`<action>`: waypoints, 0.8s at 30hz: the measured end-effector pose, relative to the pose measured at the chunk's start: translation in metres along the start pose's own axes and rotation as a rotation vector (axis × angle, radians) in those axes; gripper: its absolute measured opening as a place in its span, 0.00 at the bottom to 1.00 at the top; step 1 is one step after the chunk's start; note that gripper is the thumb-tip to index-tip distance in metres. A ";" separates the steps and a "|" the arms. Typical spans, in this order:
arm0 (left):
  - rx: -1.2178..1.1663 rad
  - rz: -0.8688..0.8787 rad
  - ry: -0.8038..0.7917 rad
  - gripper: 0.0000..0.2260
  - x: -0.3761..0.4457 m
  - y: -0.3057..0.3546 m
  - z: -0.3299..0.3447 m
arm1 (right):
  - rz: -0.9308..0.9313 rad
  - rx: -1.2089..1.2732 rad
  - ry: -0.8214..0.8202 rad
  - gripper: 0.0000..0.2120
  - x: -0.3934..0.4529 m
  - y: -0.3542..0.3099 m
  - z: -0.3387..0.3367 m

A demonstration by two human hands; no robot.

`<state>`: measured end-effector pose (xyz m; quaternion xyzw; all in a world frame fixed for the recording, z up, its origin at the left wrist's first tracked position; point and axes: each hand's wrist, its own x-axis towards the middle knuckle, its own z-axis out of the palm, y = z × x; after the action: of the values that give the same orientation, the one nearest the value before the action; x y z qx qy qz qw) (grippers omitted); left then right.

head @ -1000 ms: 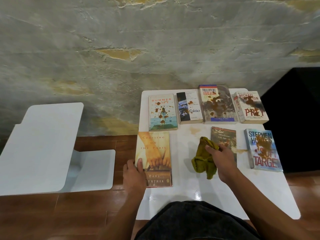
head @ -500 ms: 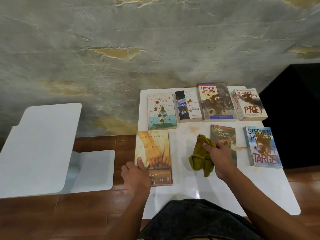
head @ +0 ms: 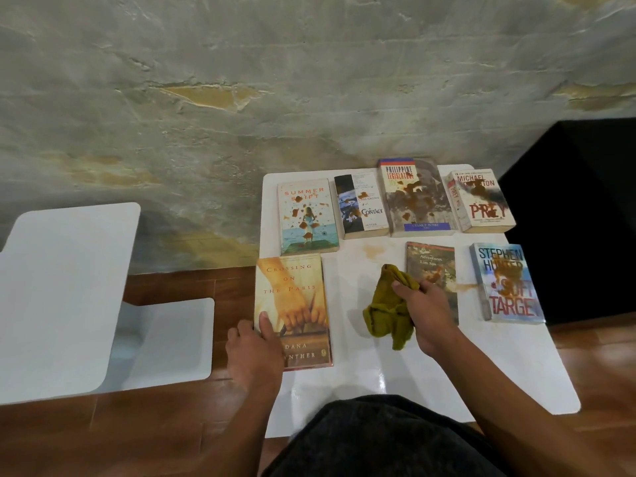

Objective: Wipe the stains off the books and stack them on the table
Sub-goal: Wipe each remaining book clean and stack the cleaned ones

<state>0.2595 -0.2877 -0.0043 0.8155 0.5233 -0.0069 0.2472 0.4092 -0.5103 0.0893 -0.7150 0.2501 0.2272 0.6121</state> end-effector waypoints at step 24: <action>-0.086 0.062 -0.169 0.27 0.021 0.018 -0.009 | -0.006 -0.012 0.087 0.09 -0.019 0.018 0.001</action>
<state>0.2826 -0.2726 0.0048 0.8163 0.4751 -0.0455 0.3254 0.3830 -0.5101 0.0871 -0.7286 0.2729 0.1956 0.5970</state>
